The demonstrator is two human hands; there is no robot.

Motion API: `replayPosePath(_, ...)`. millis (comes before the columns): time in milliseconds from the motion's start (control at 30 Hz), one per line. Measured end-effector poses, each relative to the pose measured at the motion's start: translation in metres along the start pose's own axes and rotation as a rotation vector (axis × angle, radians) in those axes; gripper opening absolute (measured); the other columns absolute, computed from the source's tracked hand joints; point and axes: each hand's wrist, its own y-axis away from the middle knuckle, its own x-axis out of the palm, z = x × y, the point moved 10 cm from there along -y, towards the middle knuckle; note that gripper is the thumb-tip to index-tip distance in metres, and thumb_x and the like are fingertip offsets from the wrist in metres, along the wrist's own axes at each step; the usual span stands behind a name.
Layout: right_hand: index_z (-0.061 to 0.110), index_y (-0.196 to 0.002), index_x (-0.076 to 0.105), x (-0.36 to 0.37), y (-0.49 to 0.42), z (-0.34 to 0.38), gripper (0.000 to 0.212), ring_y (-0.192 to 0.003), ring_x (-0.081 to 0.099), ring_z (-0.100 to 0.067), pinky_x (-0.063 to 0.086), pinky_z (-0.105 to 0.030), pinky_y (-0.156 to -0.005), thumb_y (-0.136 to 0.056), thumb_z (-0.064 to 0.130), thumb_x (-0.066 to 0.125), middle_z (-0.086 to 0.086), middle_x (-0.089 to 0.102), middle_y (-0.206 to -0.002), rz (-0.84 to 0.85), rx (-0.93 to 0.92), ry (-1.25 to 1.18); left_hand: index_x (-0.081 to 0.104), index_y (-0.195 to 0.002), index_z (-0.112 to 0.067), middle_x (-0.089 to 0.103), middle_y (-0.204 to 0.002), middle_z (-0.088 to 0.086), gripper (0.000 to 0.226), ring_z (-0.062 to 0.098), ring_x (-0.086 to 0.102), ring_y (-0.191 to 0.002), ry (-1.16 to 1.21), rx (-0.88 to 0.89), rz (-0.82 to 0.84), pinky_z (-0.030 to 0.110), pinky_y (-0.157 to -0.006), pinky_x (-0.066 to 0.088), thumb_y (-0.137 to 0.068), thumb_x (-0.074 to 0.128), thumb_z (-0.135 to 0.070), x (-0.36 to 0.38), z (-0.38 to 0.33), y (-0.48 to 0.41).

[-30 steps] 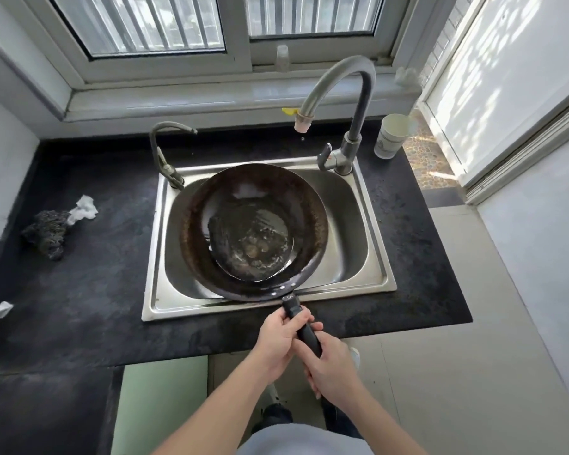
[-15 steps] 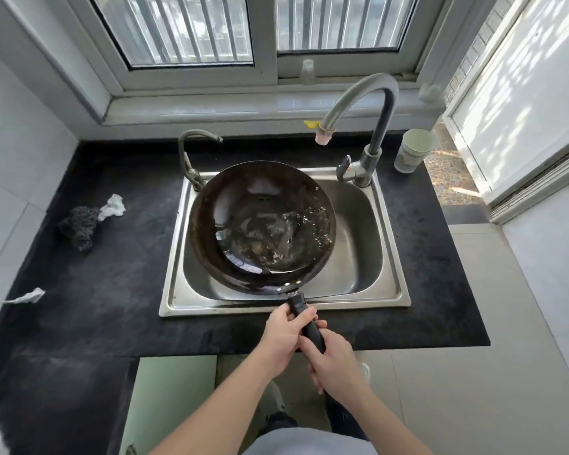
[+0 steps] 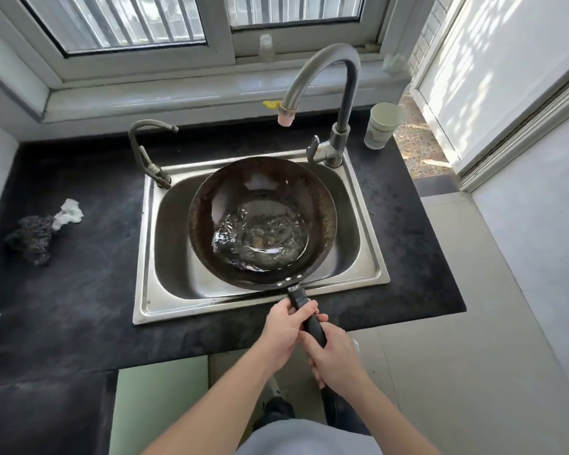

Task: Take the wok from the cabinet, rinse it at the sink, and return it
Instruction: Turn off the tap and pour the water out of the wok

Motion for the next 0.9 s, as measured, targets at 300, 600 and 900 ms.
replayPosePath(300,0.019,-0.083,0.060,-0.002,-0.005,0.014,0.021,-0.038,0.054,-0.005,0.045,-0.018,-0.041,-0.100,0.030,0.058,0.003,0.060,-0.056,0.007,-0.034,0.033,0.059,-0.103,0.002,0.070,-0.084,0.011,0.014,0.020,0.074,-0.082,-0.019,-0.015,-0.020,0.032,-0.070,0.061,-0.095,0.062,-0.009,-0.002,-0.007,0.001)
replayPosePath(600,0.026,-0.078,0.057,0.026,0.002,0.012,0.022,-0.041,0.055,-0.003,0.046,-0.018,-0.046,-0.099,0.031,0.058,0.005,0.059,-0.055,0.051,-0.037,0.050,0.058,-0.100,0.003,0.065,-0.085,0.013,0.010,0.022,0.074,-0.080,-0.011,-0.007,-0.066,0.034,-0.071,0.062,-0.094,0.062,-0.005,-0.028,-0.005,0.017)
replayPosePath(900,0.031,-0.079,0.054,0.006,0.008,0.012,0.021,-0.042,0.057,0.000,0.043,-0.013,-0.044,-0.099,0.031,0.059,0.006,0.058,-0.058,-0.001,-0.028,0.059,0.061,-0.097,0.003,0.069,-0.089,0.016,0.012,0.022,0.075,-0.083,-0.043,-0.054,-0.019,0.035,-0.074,0.062,-0.095,0.062,-0.009,-0.011,0.002,0.009)
